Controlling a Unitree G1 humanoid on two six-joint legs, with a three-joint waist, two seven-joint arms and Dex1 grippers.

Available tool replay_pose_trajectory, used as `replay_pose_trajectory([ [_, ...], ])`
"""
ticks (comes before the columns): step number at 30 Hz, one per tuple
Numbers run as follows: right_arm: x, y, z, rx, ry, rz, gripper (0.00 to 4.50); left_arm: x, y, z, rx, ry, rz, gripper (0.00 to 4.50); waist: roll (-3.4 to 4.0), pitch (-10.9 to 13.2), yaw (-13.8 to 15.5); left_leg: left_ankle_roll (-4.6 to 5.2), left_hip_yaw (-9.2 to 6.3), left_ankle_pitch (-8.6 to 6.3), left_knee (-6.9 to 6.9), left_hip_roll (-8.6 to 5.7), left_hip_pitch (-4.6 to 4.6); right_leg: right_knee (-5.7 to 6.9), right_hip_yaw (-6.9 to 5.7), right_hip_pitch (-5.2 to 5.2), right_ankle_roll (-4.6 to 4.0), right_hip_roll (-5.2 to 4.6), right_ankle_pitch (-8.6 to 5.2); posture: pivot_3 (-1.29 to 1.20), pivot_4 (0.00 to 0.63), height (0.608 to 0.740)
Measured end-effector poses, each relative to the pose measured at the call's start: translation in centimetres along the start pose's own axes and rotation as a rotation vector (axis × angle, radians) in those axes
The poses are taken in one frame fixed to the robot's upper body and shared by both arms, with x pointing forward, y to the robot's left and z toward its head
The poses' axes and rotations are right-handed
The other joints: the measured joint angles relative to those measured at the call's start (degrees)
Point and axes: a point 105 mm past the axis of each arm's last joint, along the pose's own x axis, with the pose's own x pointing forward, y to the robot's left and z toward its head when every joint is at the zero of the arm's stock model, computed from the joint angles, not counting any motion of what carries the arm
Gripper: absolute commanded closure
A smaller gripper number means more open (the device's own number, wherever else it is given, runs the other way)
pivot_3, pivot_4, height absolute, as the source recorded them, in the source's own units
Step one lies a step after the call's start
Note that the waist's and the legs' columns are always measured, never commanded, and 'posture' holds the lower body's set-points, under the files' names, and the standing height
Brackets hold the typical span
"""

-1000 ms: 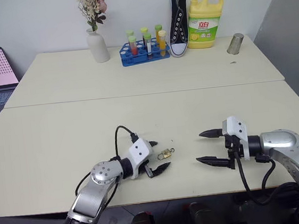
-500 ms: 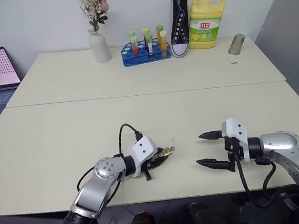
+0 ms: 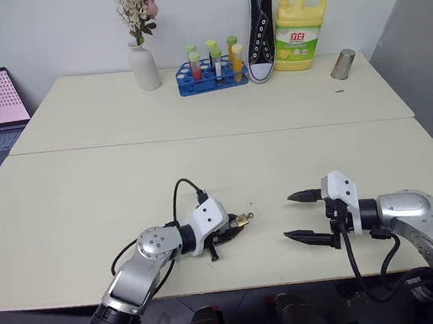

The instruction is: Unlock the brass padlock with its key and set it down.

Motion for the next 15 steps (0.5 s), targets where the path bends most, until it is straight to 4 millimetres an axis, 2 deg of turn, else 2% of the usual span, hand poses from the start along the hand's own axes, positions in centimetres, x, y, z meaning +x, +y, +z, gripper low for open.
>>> replay_pose_trajectory([
  [4,0.0,0.1,-0.1,0.004,0.002,0.001,0.00,-0.3,0.1,-0.1,0.001,-0.008,0.009,1.02,0.00,0.00,0.00,0.00,0.00,0.00,0.00,0.00,0.00,0.00,0.00,0.00,0.00,0.00,0.00,0.00,0.150,0.740],
  [9,0.0,0.1,-0.1,0.004,0.002,0.002,0.00,-0.3,-0.2,-0.1,-0.015,-0.018,-0.009,1.02,0.00,0.00,-0.01,0.00,0.00,0.00,0.00,0.00,-0.01,0.00,-0.01,0.00,0.00,0.00,0.00,0.00,0.150,0.740],
  [15,0.0,0.1,-0.1,0.003,0.003,0.004,0.00,0.7,0.1,0.3,-0.007,-0.025,-0.020,1.02,0.00,0.00,0.08,0.00,-0.01,0.00,0.02,-0.08,-0.02,0.00,-0.02,0.00,0.01,0.02,0.00,0.00,0.150,0.740],
])
